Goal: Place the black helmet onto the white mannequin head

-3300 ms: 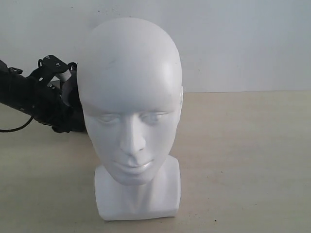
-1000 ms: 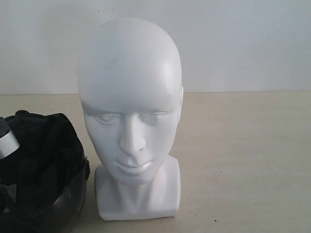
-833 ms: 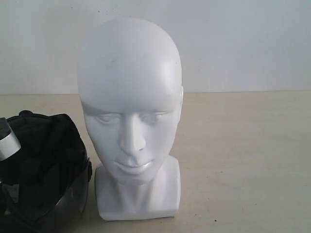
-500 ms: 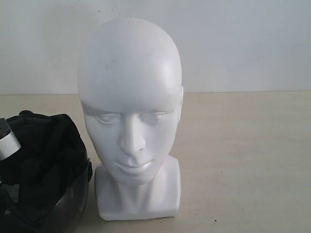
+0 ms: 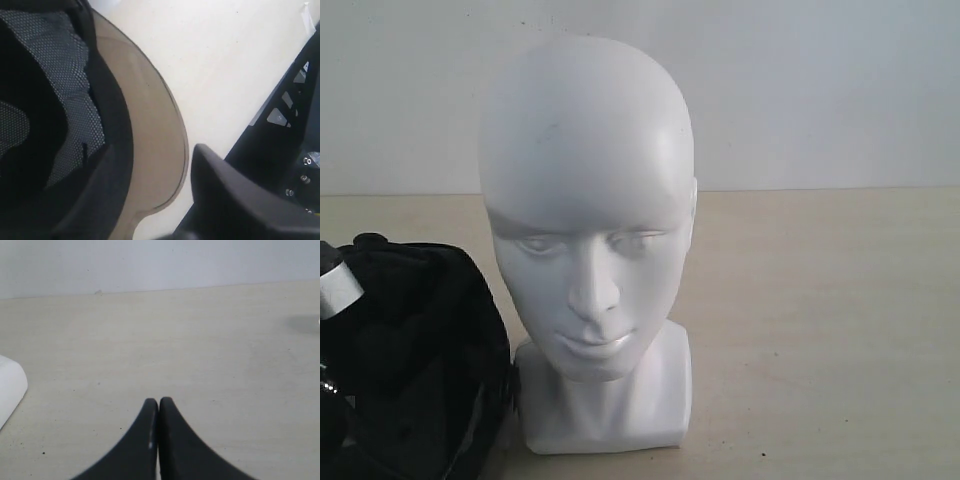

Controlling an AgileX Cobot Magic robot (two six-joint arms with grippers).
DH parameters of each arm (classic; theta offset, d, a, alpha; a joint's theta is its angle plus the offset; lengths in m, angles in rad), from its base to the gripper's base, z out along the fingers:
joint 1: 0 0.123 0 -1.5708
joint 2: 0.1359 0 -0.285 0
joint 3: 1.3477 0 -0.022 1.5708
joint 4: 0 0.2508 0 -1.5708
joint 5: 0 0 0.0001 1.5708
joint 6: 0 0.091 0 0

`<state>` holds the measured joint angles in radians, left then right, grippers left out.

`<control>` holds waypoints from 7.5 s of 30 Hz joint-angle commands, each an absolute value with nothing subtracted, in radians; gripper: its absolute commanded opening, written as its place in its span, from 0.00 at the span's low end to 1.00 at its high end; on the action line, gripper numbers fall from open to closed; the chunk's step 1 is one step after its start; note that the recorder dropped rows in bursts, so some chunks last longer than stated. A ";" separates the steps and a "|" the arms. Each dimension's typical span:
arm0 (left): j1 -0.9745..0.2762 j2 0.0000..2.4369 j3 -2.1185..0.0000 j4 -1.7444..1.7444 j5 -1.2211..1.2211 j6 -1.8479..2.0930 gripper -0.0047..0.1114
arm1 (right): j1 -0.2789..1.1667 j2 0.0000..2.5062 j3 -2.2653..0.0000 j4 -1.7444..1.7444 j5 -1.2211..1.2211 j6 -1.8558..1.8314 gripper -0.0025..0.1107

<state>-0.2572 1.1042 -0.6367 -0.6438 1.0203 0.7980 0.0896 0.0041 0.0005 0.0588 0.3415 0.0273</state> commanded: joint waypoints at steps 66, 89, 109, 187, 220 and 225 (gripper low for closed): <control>-0.280 1.312 -0.847 -0.656 0.927 0.416 0.45 | 0.091 0.000 0.000 0.057 0.335 0.023 0.02; -0.338 1.464 -0.852 -0.639 0.853 0.331 0.51 | 0.091 0.000 0.000 0.057 0.335 0.023 0.02; -0.338 1.506 -0.852 -0.399 0.897 0.112 0.41 | 0.091 0.000 0.000 0.057 0.335 0.023 0.02; -0.338 1.578 -0.852 -0.385 0.915 0.329 0.43 | 0.091 0.000 0.000 0.057 0.335 0.023 0.02; -0.327 1.222 -1.015 -0.212 1.127 0.238 0.08 | 0.091 0.000 0.000 0.057 0.335 0.023 0.02; -0.318 1.149 -1.076 -0.210 1.148 0.238 0.08 | 0.091 0.000 0.000 0.057 0.335 0.023 0.02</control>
